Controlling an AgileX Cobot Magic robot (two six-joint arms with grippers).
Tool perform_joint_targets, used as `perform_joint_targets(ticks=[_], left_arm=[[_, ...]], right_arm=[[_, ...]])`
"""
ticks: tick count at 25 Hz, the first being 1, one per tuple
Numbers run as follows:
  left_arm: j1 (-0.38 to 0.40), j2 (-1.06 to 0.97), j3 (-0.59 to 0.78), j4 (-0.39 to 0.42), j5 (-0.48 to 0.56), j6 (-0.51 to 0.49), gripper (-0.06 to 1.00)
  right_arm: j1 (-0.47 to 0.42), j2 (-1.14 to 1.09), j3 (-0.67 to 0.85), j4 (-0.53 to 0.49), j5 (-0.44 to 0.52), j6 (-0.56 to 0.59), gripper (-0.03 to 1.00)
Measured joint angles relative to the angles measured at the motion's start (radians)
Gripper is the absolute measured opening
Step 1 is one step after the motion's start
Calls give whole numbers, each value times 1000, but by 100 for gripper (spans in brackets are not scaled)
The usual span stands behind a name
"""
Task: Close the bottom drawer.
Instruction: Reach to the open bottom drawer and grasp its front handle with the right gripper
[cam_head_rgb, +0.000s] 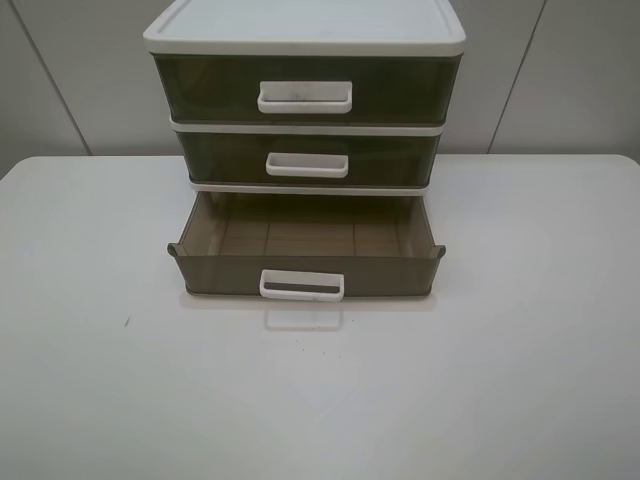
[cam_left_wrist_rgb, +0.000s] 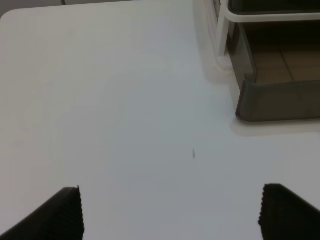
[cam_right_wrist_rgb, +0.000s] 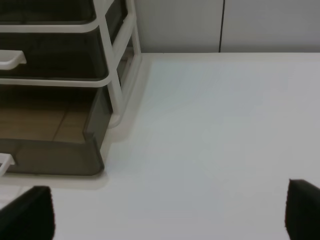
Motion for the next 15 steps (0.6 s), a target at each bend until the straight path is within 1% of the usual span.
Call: perform_joint_targets(ticks=[11, 13, 15], left_arm=[[0, 0, 0, 0, 0, 0, 72], [0, 0, 0, 0, 0, 0, 72], [0, 0, 0, 0, 0, 0, 72]], right_arm=[[0, 0, 0, -7, 0, 1, 80], [0, 28, 0, -7, 0, 1, 80], [0, 100, 0, -7, 1, 1, 80]])
